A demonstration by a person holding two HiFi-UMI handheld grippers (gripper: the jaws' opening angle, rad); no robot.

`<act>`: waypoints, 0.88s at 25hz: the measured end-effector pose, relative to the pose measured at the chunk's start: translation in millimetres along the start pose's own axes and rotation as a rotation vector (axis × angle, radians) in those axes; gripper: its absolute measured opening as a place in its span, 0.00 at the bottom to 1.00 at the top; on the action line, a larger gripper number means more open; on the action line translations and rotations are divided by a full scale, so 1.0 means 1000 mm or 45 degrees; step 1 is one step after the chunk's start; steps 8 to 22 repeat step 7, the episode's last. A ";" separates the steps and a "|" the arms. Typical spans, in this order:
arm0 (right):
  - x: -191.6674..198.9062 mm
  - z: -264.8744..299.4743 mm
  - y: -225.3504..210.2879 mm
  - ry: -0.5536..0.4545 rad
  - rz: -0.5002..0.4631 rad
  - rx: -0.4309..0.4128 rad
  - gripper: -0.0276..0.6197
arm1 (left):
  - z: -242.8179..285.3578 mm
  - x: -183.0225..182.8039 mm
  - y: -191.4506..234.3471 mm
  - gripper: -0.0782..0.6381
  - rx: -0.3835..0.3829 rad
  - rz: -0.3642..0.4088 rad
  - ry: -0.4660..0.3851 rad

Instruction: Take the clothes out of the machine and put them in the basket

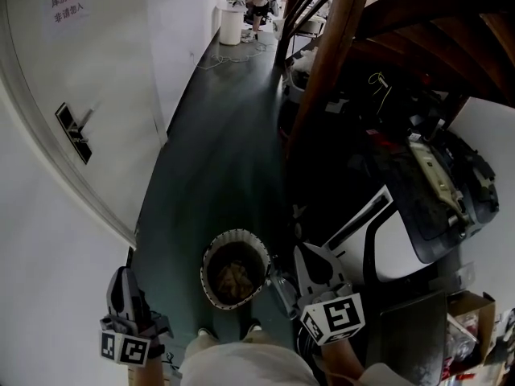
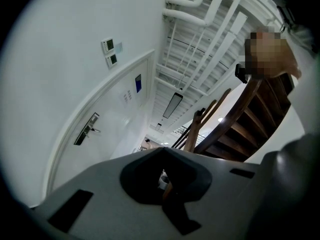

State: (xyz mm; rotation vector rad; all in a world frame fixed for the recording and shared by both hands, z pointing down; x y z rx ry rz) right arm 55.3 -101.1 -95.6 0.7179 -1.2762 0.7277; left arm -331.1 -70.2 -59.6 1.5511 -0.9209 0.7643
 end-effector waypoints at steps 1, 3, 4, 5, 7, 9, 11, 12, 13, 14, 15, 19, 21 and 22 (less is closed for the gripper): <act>-0.001 0.003 0.002 -0.003 0.004 -0.011 0.06 | 0.001 0.001 0.000 0.13 -0.001 0.001 0.004; -0.003 0.007 0.007 -0.010 0.005 -0.035 0.06 | 0.004 0.002 0.000 0.13 -0.002 0.000 0.008; -0.004 0.008 0.009 -0.011 0.003 -0.046 0.06 | 0.006 0.002 -0.001 0.13 0.000 -0.001 0.005; -0.005 0.010 0.010 -0.013 0.001 -0.054 0.06 | 0.007 0.001 -0.003 0.13 0.003 -0.001 0.002; -0.007 0.012 0.011 -0.015 -0.002 -0.067 0.06 | 0.010 0.001 -0.007 0.13 0.012 0.001 -0.007; -0.007 0.012 0.011 -0.015 -0.002 -0.067 0.06 | 0.010 0.001 -0.007 0.13 0.012 0.001 -0.007; -0.007 0.012 0.011 -0.015 -0.002 -0.067 0.06 | 0.010 0.001 -0.007 0.13 0.012 0.001 -0.007; -0.007 0.012 0.011 -0.015 -0.002 -0.067 0.06 | 0.010 0.001 -0.007 0.13 0.012 0.001 -0.007; -0.007 0.012 0.011 -0.015 -0.002 -0.067 0.06 | 0.010 0.001 -0.007 0.13 0.012 0.001 -0.007; -0.007 0.012 0.011 -0.015 -0.002 -0.067 0.06 | 0.010 0.001 -0.007 0.13 0.012 0.001 -0.007; -0.007 0.012 0.011 -0.015 -0.002 -0.067 0.06 | 0.010 0.001 -0.007 0.13 0.012 0.001 -0.007; -0.007 0.012 0.011 -0.015 -0.002 -0.067 0.06 | 0.010 0.001 -0.007 0.13 0.012 0.001 -0.007; -0.007 0.012 0.011 -0.015 -0.002 -0.067 0.06 | 0.010 0.001 -0.007 0.13 0.012 0.001 -0.007; -0.007 0.012 0.011 -0.015 -0.002 -0.067 0.06 | 0.010 0.001 -0.007 0.13 0.012 0.001 -0.007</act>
Point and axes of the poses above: the fingertips, and each gripper's own axes: z forward along the fingers, y to its left, x out of its underside, the point moved 8 cm from there along -z, backward along the fingers, and after that the axes turned 14 degrees about -x, right-handed, at the moved point
